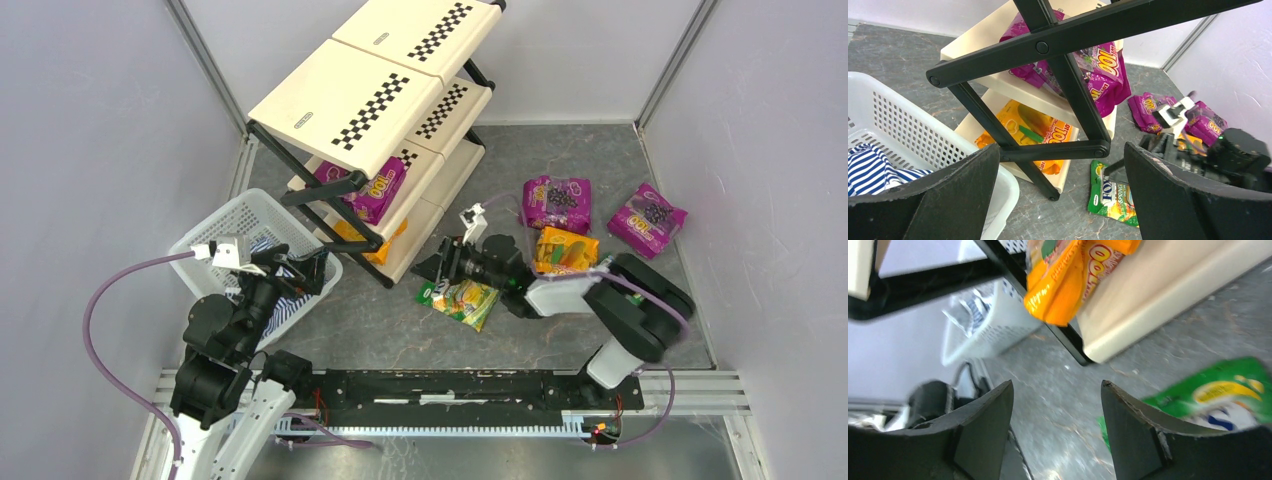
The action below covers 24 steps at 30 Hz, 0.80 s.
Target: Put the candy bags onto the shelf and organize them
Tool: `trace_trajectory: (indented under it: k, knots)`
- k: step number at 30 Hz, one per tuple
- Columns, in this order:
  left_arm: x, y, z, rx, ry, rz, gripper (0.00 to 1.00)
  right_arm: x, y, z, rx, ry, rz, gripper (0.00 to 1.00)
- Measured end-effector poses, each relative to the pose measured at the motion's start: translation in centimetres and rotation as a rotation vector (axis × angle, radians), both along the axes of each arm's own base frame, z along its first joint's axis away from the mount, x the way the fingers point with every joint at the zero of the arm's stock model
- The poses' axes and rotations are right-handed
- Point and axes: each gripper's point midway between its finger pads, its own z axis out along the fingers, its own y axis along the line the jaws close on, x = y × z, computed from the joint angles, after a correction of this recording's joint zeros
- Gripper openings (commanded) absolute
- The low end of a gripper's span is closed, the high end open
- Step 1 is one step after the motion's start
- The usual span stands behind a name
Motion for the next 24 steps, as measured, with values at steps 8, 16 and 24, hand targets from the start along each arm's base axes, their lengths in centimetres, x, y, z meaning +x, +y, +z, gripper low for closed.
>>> trace_trajectory:
  k: [8,16,24]
  knots:
    - [0.0,0.0,0.0,0.0,0.0,-0.001,1.0,-1.4,-7.5,2.4,-0.354,-0.296,-0.031,0.88]
    - [0.0,0.0,-0.1,0.0,0.001,-0.001,1.0,-0.8,-19.2,1.1,-0.766,-0.289,-0.301,0.98]
    - [-0.3,0.2,0.2,-0.006,-0.016,0.004,1.0,1.8,-31.8,-0.1,-0.901,-0.019,-0.69,0.98]
